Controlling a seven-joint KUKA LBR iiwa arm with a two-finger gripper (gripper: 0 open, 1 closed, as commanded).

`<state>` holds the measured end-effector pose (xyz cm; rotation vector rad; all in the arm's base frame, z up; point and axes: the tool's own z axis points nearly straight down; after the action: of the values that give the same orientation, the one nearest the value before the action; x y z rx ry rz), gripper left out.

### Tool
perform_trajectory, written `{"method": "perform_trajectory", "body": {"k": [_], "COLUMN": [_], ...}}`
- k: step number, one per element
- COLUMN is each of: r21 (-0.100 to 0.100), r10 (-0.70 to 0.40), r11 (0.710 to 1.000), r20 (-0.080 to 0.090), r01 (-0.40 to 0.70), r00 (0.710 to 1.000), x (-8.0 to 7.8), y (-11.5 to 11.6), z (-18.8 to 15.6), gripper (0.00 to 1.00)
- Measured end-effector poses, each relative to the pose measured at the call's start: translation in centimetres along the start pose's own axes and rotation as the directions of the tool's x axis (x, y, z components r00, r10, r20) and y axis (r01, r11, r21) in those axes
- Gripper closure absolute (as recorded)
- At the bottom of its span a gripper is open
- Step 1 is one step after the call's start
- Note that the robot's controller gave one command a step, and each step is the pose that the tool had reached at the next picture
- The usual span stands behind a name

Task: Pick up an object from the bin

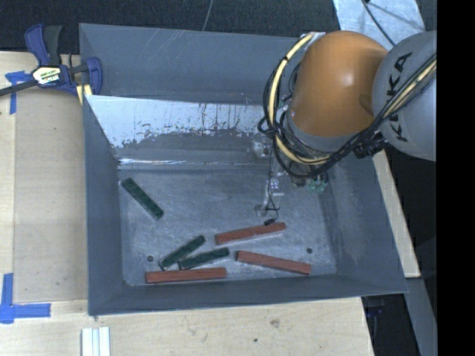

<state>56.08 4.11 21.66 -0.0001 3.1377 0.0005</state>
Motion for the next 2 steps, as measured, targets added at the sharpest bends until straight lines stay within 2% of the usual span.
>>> {"method": "perform_trajectory", "body": {"k": [1,2], "r21": [0.0,0.0], "r10": [0.0,-0.031], "r11": [1.0,1.0], "r20": [0.0,-0.019], "r01": [0.0,0.031], "r00": [1.0,0.999], "x": [0.0,1.0], "y": [0.0,-0.8], "z": [0.1,1.7], "gripper": [0.0,0.0]}}
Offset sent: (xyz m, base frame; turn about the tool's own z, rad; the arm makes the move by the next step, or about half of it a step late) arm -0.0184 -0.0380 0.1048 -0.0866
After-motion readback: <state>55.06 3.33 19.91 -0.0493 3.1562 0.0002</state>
